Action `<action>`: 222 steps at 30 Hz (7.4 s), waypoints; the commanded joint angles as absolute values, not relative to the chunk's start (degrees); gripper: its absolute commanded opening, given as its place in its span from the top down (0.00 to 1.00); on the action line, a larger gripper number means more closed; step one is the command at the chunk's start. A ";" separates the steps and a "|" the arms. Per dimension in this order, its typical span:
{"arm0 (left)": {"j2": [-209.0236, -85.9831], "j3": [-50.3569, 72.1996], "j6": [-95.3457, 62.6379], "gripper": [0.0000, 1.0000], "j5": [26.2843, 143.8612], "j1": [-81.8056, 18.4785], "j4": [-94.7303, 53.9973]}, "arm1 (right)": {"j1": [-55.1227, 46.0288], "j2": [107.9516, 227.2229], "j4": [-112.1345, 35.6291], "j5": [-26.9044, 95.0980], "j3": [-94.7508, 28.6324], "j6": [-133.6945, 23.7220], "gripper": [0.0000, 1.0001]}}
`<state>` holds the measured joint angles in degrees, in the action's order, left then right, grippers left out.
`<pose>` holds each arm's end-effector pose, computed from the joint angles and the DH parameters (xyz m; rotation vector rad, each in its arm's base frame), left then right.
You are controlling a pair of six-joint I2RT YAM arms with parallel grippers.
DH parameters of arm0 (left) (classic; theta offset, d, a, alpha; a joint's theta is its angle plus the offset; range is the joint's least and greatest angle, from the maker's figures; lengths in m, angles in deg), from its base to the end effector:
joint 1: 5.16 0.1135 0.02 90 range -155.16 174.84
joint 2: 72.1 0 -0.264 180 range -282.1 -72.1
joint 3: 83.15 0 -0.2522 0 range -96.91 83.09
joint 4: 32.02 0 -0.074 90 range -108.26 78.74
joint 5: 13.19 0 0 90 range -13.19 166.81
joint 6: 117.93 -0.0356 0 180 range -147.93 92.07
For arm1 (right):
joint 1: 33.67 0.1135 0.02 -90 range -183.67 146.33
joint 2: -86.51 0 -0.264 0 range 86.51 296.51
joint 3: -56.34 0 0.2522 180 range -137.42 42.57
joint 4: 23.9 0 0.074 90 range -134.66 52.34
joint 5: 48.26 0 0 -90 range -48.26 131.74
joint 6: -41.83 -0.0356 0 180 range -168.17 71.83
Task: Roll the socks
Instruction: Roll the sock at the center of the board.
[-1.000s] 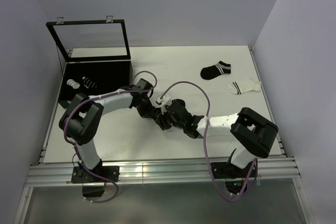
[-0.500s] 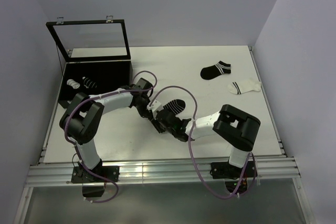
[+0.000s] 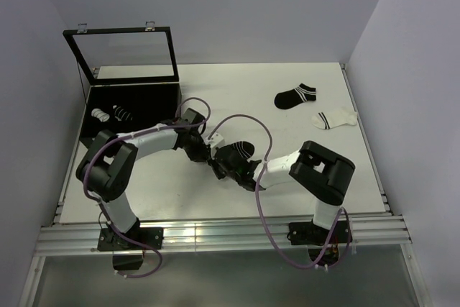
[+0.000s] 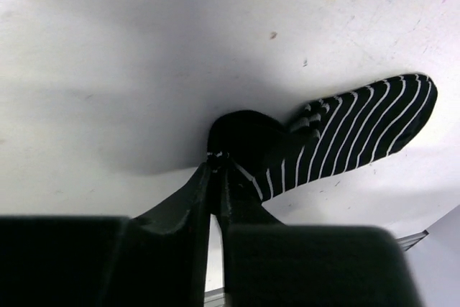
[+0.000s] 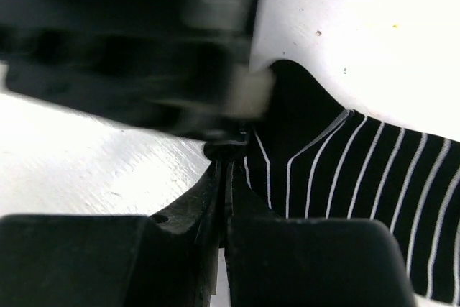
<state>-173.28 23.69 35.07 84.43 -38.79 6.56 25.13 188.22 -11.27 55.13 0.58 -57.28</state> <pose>0.2782 -0.1907 0.1537 -0.6994 2.8272 -0.5793 0.1830 0.2863 0.1311 -0.7845 2.0203 0.4410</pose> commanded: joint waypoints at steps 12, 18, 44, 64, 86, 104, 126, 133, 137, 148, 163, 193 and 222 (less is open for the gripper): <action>-155.07 33.59 39.74 0.44 77.96 -37.68 -2.26 | 8.96 185.47 -6.73 16.11 4.69 -76.55 1.00; -151.02 40.89 39.74 0.41 78.74 -37.86 -10.78 | 3.17 189.59 1.53 5.80 5.92 -86.74 1.00; -159.55 46.35 38.34 0.54 80.59 -41.64 -21.16 | -3.53 201.99 14.02 -1.68 8.82 -103.19 1.00; -170.88 38.88 36.40 0.73 77.08 -42.78 -8.43 | -3.53 199.28 4.98 -0.37 6.28 -98.45 0.96; -170.71 34.05 36.05 0.91 74.17 -43.39 0.28 | 20.45 170.70 -27.38 57.11 1.88 -65.59 0.68; -169.39 34.66 36.31 0.93 75.67 -43.48 0.37 | 33.47 185.02 -16.12 76.35 -0.49 -55.56 0.66; -166.58 37.21 40.09 0.94 77.43 -43.40 -1.47 | 31.46 191.36 -23.33 69.61 -2.26 -62.14 0.96; -158.94 40.46 44.83 0.79 77.08 -43.40 -3.76 | 23.04 184.87 -16.05 52.05 5.48 -65.04 1.00; -153.05 43.27 47.82 0.64 73.39 -43.31 -5.95 | 17.05 181.35 -11.04 40.53 9.08 -67.42 1.00; -151.37 46.79 47.04 0.44 74.88 -43.48 -13.86 | 4.74 185.29 8.83 13.19 16.12 -80.24 1.00; -160.07 43.01 42.65 0.44 75.41 -45.86 -17.73 | -3.97 198.12 20.00 2.19 16.12 -94.66 1.00; -168.52 35.99 38.60 1.00 74.09 -47.26 -9.48 | -4.41 185.07 -1.66 9.82 12.96 -83.36 0.72; -170.71 27.19 34.47 1.00 76.11 -47.09 3.27 | 33.38 178.88 -14.98 69.42 3.91 -51.60 0.62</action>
